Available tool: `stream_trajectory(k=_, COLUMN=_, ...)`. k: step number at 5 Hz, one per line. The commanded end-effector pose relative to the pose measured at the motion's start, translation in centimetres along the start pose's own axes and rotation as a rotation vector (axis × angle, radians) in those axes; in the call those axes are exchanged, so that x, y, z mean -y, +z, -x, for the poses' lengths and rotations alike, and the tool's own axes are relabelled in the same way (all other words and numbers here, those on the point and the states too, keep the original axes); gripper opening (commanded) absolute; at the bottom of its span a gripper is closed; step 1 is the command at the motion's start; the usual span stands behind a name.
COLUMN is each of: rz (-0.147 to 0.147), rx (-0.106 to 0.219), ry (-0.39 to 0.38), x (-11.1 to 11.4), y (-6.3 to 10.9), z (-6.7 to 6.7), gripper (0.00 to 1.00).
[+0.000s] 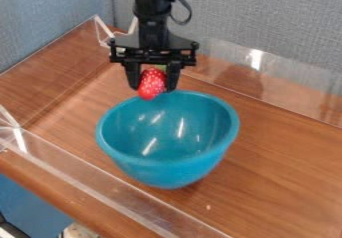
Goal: Remove the strawberry from inside the blue bowl and put it on the table
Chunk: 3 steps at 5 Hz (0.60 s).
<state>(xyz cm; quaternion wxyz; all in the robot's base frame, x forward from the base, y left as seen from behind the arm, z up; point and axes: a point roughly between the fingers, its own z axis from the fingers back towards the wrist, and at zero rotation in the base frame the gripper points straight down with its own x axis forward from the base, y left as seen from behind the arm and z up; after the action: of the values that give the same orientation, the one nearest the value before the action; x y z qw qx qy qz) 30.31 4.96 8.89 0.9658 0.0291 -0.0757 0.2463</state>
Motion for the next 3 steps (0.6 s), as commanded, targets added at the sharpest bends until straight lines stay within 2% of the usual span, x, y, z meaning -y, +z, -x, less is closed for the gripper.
stream_trajectory(k=1, rz=-0.005, rx=0.064, ry=0.041, x=-1.4, y=0.4, z=-0.1, gripper=0.0)
stream_trajectory(k=2, rz=-0.018, rx=0.071, ry=0.081, x=-2.7, y=-0.3, z=0.8, gripper=0.0)
stream_trajectory(k=3, rz=-0.018, rx=0.081, ry=0.093, x=-3.1, y=-0.7, z=0.3, gripper=0.0)
